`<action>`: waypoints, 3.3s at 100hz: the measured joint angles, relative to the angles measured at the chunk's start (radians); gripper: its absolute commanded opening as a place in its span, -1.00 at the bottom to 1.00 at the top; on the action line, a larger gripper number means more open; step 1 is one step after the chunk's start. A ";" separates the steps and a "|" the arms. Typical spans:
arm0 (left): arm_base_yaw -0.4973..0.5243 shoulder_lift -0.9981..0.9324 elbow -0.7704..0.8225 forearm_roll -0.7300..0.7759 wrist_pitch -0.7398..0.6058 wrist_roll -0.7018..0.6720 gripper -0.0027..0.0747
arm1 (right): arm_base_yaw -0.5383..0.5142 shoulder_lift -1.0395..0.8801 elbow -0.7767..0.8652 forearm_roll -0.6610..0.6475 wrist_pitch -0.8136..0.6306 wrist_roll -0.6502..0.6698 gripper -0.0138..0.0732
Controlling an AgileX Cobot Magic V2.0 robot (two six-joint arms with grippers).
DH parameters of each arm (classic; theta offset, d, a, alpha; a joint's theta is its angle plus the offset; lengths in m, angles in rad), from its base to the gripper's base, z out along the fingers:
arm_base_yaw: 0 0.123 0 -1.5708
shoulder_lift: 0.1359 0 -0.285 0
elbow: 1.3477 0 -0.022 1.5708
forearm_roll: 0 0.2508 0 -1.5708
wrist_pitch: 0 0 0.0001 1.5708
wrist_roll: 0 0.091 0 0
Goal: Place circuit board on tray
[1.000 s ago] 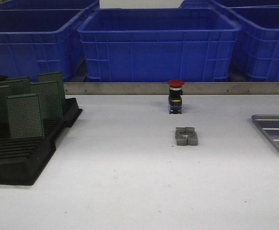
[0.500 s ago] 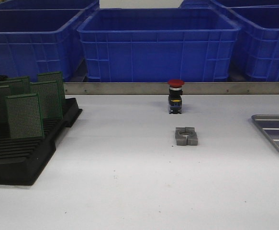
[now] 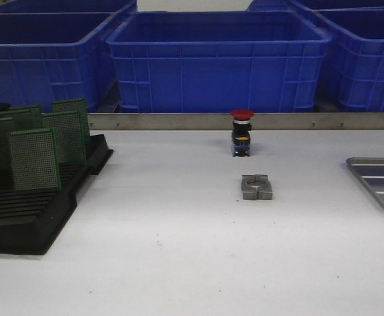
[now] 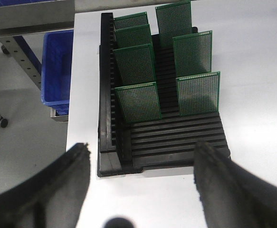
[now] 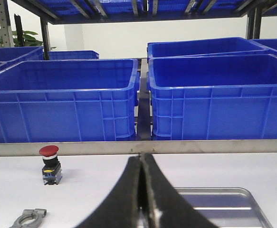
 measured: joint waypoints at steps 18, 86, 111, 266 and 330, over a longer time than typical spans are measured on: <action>0.000 0.000 0.000 -0.029 -0.020 0.002 0.26 | 0.000 0.000 0.000 0.000 0.000 0.000 -0.84; 0.000 0.494 -0.376 -0.255 0.184 0.753 0.27 | 0.000 0.000 0.000 0.000 0.000 0.000 -0.84; 0.000 0.714 -0.513 -0.302 0.264 1.071 0.27 | 0.000 0.000 0.000 0.000 0.000 0.000 -0.84; 0.000 1.097 -0.571 -0.424 0.229 1.490 -0.98 | 0.000 0.000 0.000 0.000 0.000 0.000 -0.84; 0.000 1.025 -0.779 -0.621 0.393 1.463 -0.98 | 0.000 0.000 0.000 0.000 0.000 0.000 -0.84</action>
